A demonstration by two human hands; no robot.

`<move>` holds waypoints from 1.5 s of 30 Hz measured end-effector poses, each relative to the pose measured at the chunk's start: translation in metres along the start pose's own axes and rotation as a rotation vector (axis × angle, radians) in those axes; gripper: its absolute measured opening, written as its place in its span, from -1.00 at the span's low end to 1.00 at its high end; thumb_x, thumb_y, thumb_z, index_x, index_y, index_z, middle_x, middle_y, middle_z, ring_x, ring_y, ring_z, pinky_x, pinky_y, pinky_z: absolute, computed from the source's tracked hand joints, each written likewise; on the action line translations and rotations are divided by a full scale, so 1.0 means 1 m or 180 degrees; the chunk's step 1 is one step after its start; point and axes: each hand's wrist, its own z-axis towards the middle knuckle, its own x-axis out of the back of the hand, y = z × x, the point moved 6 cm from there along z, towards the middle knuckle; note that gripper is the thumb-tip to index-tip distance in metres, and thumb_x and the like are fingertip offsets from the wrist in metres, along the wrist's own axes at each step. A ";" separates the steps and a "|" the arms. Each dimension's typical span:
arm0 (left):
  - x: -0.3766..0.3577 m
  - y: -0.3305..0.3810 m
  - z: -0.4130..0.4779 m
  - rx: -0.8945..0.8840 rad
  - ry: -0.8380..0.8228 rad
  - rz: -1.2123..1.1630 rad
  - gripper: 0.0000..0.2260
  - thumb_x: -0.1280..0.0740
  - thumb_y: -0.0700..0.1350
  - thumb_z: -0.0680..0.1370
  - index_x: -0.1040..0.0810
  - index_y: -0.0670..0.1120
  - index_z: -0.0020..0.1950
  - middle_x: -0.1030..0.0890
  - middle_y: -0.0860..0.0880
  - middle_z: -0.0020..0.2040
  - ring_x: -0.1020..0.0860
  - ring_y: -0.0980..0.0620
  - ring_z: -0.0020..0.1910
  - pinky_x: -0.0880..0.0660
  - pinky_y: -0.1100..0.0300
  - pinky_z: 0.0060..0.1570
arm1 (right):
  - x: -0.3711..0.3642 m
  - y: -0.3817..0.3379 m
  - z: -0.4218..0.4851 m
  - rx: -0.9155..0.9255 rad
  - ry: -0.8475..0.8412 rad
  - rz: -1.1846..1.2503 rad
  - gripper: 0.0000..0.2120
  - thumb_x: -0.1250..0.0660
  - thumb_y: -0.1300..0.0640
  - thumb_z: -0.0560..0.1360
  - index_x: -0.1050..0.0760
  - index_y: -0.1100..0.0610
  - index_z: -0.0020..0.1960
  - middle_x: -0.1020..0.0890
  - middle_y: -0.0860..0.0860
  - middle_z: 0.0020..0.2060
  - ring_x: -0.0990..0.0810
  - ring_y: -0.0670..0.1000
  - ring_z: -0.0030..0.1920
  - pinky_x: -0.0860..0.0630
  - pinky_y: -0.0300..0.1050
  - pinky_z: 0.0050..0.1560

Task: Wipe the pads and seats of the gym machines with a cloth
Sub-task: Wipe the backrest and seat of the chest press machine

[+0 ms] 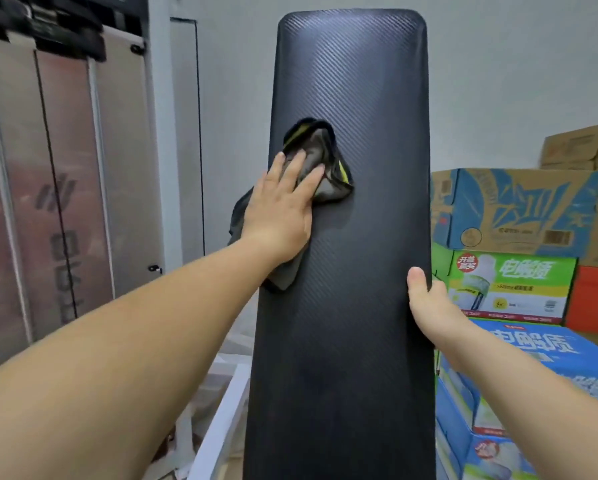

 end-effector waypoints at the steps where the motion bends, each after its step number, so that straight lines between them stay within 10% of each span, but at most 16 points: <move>1: 0.000 -0.006 0.006 0.0232 0.0097 -0.0165 -0.50 -0.13 -0.07 0.68 -0.22 0.09 0.64 -0.11 -0.05 0.69 0.00 -0.20 0.66 -0.08 -0.22 0.59 | -0.003 -0.002 0.002 0.0034 0.0041 0.0020 -0.26 0.13 -0.32 0.68 0.09 0.12 0.70 -0.13 0.13 0.66 -0.14 0.22 0.63 -0.11 0.17 0.56; 7: -0.024 0.012 -0.076 0.1133 0.0539 -0.0641 -0.51 -0.17 -0.04 0.66 -0.25 0.09 0.62 -0.12 -0.05 0.66 -0.11 -0.19 0.61 -0.29 -0.17 0.52 | -0.010 -0.005 0.001 0.0089 0.0149 0.0117 -0.29 0.13 -0.29 0.70 0.06 0.15 0.68 -0.19 0.15 0.63 -0.21 0.22 0.59 -0.16 0.16 0.52; 16: -0.042 0.025 -0.224 0.1909 -0.0758 -0.1222 -0.43 -0.09 0.05 0.72 0.10 0.18 0.68 0.10 -0.10 0.67 -0.05 -0.23 0.63 -0.24 -0.16 0.51 | -0.015 0.036 -0.053 0.0068 -0.0035 0.0206 -0.37 -0.01 -0.16 0.73 0.14 -0.03 0.70 -0.09 0.01 0.68 -0.14 0.16 0.64 -0.11 0.13 0.57; 24: -0.029 -0.014 -0.114 0.2049 0.0056 -0.1859 -0.48 -0.11 0.10 0.71 -0.05 0.19 0.66 -0.28 -0.13 0.54 -0.40 -0.20 0.43 -0.38 -0.13 0.41 | -0.038 0.078 -0.043 -0.0268 -0.0205 0.0112 -0.37 0.03 -0.14 0.74 0.25 -0.05 0.68 -0.11 0.08 0.67 -0.18 0.22 0.61 -0.14 0.21 0.59; 36: -0.066 0.035 -0.346 0.3135 -0.0419 -0.1893 -0.52 -0.06 0.15 0.70 -0.22 -0.02 0.58 -0.39 -0.06 0.39 -0.43 -0.17 0.41 -0.45 -0.12 0.36 | -0.040 0.081 -0.055 -0.0201 -0.0321 0.0203 -0.37 0.06 -0.20 0.72 0.27 -0.12 0.67 -0.05 0.03 0.68 -0.14 0.19 0.63 -0.14 0.23 0.57; 41: -0.033 0.024 -0.234 0.2003 0.0235 -0.1924 -0.57 -0.17 -0.07 0.72 -0.26 0.02 0.61 -0.19 -0.05 0.63 -0.17 -0.11 0.61 -0.13 0.03 0.56 | -0.038 0.083 -0.054 -0.0246 -0.0355 0.0199 -0.39 0.07 -0.19 0.74 0.25 -0.10 0.68 -0.04 0.03 0.68 -0.12 0.21 0.63 -0.12 0.22 0.56; 45: -0.033 0.055 -0.132 0.0291 0.0239 -0.0644 -0.58 -0.22 -0.01 0.68 -0.41 0.02 0.56 -0.27 -0.06 0.64 -0.09 -0.32 0.63 -0.05 -0.34 0.56 | -0.042 0.089 -0.044 -0.0266 -0.0362 0.0412 -0.38 0.04 -0.22 0.72 0.21 -0.13 0.68 -0.10 0.01 0.67 -0.17 0.19 0.61 -0.17 0.26 0.57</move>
